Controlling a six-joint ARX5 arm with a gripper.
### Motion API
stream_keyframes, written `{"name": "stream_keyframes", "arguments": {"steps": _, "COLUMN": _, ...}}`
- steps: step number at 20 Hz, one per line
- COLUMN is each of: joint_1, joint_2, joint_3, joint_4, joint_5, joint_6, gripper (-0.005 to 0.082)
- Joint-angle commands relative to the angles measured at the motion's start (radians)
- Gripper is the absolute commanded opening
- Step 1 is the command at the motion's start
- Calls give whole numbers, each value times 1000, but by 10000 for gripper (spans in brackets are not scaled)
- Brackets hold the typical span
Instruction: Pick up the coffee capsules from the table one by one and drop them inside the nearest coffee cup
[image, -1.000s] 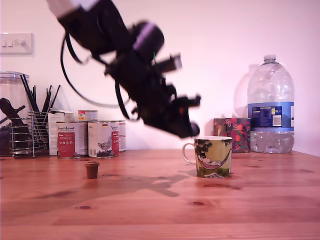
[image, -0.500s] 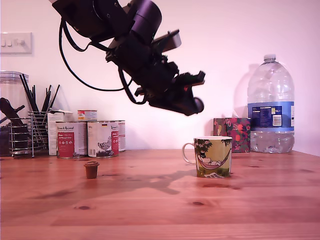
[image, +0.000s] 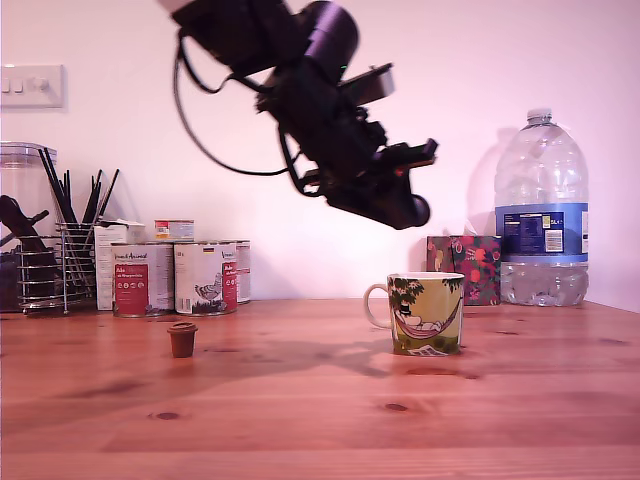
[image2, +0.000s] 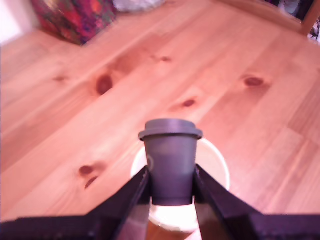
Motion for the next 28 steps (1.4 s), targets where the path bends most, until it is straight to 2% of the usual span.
{"name": "stream_keyframes", "arguments": {"steps": 1, "joint_1": -5, "joint_2": 77, "joint_3": 40, "joint_4": -66, "joint_5": 9, "joint_6": 12, "gripper": 22}}
{"name": "stream_keyframes", "arguments": {"steps": 4, "joint_1": -10, "joint_2": 130, "joint_3": 109, "joint_4": -152, "joint_5": 10, "joint_6": 15, "gripper": 22}}
{"name": "stream_keyframes", "arguments": {"steps": 16, "joint_1": -16, "joint_2": 140, "joint_3": 109, "joint_4": -163, "joint_5": 9, "joint_6": 15, "gripper": 38}}
{"name": "stream_keyframes", "arguments": {"steps": 17, "joint_1": -16, "joint_2": 140, "joint_3": 109, "joint_4": -161, "joint_5": 9, "joint_6": 15, "gripper": 112}}
{"name": "stream_keyframes", "arguments": {"steps": 19, "joint_1": -15, "joint_2": 140, "joint_3": 109, "joint_4": -151, "joint_5": 9, "joint_6": 15, "gripper": 382}}
{"name": "stream_keyframes", "arguments": {"steps": 20, "joint_1": -15, "joint_2": 140, "joint_3": 109, "joint_4": -145, "joint_5": 9, "joint_6": 15, "gripper": 468}}
{"name": "stream_keyframes", "arguments": {"steps": 21, "joint_1": -15, "joint_2": 140, "joint_3": 109, "joint_4": -141, "joint_5": 9, "joint_6": 15, "gripper": 478}}
{"name": "stream_keyframes", "arguments": {"steps": 23, "joint_1": -15, "joint_2": 140, "joint_3": 109, "joint_4": -126, "joint_5": 9, "joint_6": 15, "gripper": 454}}
{"name": "stream_keyframes", "arguments": {"steps": 25, "joint_1": -15, "joint_2": 139, "joint_3": 109, "joint_4": -117, "joint_5": 9, "joint_6": 15, "gripper": 364}}
{"name": "stream_keyframes", "arguments": {"steps": 26, "joint_1": -15, "joint_2": 138, "joint_3": 109, "joint_4": -113, "joint_5": 9, "joint_6": 15, "gripper": 280}}
{"name": "stream_keyframes", "arguments": {"steps": 28, "joint_1": -14, "joint_2": 131, "joint_3": 109, "joint_4": -105, "joint_5": 8, "joint_6": 15, "gripper": 30}}
